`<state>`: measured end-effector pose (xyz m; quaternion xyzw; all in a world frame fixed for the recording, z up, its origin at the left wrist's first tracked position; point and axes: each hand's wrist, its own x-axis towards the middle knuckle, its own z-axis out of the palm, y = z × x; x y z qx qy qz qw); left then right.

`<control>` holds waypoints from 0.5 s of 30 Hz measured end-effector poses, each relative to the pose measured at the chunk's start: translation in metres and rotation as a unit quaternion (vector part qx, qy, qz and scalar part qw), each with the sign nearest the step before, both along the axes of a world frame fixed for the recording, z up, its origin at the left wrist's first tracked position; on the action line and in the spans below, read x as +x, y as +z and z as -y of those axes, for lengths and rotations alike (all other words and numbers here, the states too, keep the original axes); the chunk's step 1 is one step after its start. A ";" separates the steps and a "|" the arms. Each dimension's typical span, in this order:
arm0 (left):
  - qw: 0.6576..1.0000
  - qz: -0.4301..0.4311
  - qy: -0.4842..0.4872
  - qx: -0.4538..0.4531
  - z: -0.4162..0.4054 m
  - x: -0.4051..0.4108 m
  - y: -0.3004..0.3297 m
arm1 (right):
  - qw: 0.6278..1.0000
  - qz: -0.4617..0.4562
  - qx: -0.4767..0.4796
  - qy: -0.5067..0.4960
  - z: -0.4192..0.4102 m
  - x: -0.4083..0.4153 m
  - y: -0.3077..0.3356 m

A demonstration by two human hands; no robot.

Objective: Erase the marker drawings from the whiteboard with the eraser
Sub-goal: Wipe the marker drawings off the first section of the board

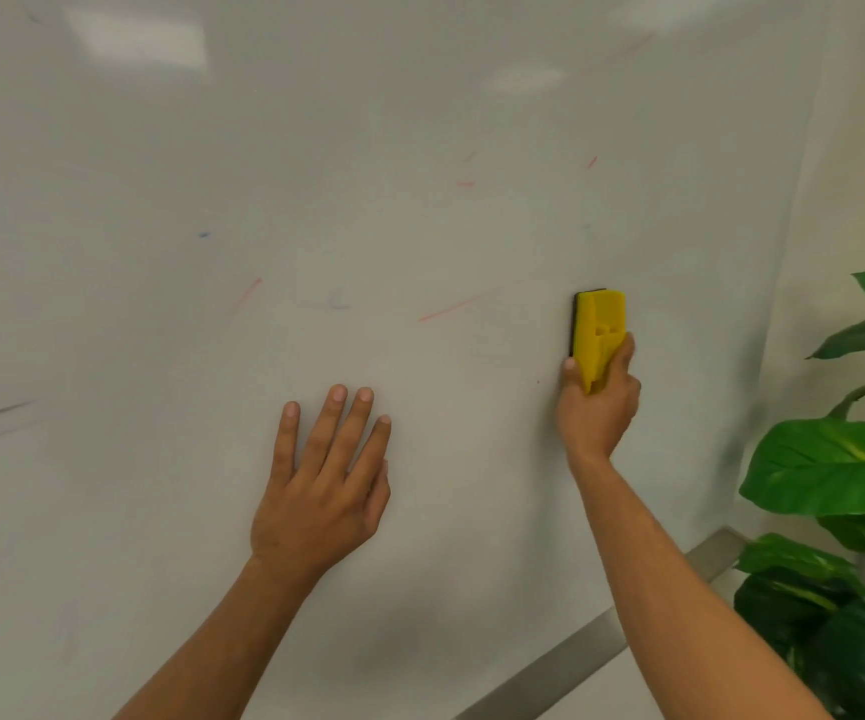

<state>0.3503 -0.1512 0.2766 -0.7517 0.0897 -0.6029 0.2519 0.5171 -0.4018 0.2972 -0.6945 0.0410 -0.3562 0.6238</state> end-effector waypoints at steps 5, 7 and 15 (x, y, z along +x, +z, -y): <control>1.000 0.006 -0.006 -0.001 0.001 0.001 0.001 | 0.962 0.174 -0.205 0.038 -0.033 -0.041 -0.056; 1.000 0.006 -0.009 0.000 0.000 0.001 0.001 | 0.959 0.170 -0.226 0.027 -0.024 -0.039 -0.080; 1.000 0.011 -0.009 0.001 0.002 0.001 0.001 | 0.994 -0.104 0.029 -0.022 0.002 0.001 -0.037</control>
